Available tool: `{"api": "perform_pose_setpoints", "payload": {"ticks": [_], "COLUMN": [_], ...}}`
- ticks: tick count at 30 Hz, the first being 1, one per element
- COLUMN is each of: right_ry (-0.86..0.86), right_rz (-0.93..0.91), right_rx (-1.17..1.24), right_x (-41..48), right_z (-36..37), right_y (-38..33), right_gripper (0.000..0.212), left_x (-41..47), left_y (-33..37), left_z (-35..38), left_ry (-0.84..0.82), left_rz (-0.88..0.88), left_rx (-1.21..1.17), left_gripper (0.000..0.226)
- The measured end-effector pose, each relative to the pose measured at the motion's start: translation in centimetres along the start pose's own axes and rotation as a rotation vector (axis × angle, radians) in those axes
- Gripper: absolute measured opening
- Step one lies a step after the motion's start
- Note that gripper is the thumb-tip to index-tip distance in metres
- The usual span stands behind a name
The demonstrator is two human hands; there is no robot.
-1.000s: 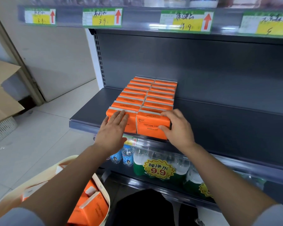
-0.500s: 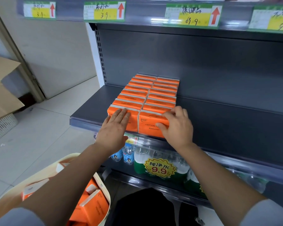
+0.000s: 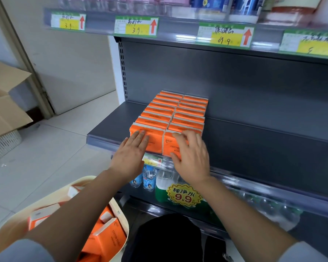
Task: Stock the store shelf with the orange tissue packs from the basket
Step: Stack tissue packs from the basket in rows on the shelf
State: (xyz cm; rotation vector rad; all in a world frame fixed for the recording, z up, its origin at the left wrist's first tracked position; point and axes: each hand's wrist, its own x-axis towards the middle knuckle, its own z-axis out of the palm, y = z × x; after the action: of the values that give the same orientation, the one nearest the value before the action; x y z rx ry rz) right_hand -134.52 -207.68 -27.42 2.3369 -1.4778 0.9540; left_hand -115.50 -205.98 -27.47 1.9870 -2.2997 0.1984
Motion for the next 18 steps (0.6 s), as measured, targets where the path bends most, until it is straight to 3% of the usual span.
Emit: {"api": "perform_pose_setpoints", "payload": {"ticks": [10, 18], "right_ry": [-0.473, -0.699], "right_rz": [-0.189, -0.259], "right_rx": [0.006, -0.032], "right_x": [-2.2, -5.7], "right_z": [1.7, 6.1], "right_y": [-8.5, -14.2], "right_gripper": [0.043, 0.039], "left_x": [-8.4, -15.8], "left_y": [-5.2, -10.5], "left_z": [2.4, 7.7], "left_ry": [-0.115, -0.276], "left_rz": [-0.170, -0.347], "left_rx": [0.078, 0.085], "left_gripper": [0.072, 0.069]}}
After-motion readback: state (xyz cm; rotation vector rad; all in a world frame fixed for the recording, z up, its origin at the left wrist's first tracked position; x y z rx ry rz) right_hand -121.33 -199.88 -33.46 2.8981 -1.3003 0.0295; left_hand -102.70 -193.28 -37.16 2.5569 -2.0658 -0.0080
